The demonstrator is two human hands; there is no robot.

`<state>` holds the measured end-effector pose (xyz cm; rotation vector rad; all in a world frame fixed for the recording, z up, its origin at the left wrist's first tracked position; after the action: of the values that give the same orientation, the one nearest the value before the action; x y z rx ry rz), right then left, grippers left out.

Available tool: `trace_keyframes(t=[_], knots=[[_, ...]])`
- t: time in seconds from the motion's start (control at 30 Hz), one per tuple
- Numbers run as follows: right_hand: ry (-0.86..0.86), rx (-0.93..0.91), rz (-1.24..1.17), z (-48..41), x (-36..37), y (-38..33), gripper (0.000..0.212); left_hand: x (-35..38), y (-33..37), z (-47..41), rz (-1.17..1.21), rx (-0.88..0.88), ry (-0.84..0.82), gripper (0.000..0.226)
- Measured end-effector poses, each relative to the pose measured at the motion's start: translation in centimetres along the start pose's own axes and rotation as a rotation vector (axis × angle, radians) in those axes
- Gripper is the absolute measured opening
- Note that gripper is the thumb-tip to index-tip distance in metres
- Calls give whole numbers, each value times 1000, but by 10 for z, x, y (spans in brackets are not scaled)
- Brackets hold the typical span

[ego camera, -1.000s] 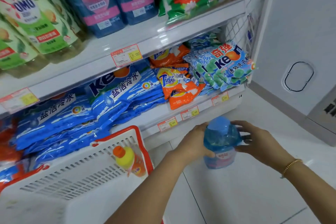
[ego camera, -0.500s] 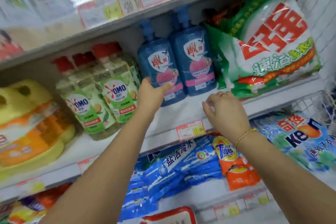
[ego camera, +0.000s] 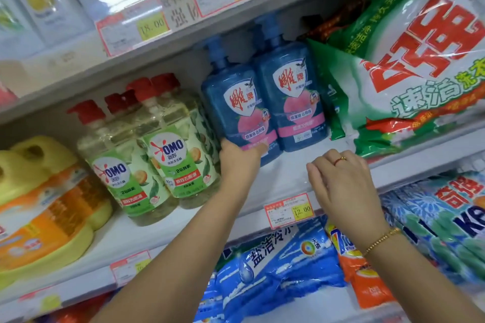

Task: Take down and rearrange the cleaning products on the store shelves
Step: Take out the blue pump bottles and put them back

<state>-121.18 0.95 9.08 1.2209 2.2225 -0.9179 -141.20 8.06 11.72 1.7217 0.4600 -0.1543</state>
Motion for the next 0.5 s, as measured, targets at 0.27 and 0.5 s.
trace_keyframes(t=[0.27, 0.5], knots=[[1, -6, 14, -1, -2, 0, 42, -12, 26, -26, 222, -44, -42, 50], [-64, 29, 14, -2, -3, -2, 40, -22, 29, 0, 102, -2, 93, 80]])
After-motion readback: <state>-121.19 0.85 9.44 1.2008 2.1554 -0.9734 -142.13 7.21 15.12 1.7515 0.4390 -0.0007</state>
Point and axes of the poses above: each hand's wrist, its own z-axis away from the middle knuckle, its own x-axis out of the palm, y = z × x, the point moved 9 cm from there along -z, towards the middle knuckle, and after that the axes turned 14 degrees about -y, right-handed, at the moved point
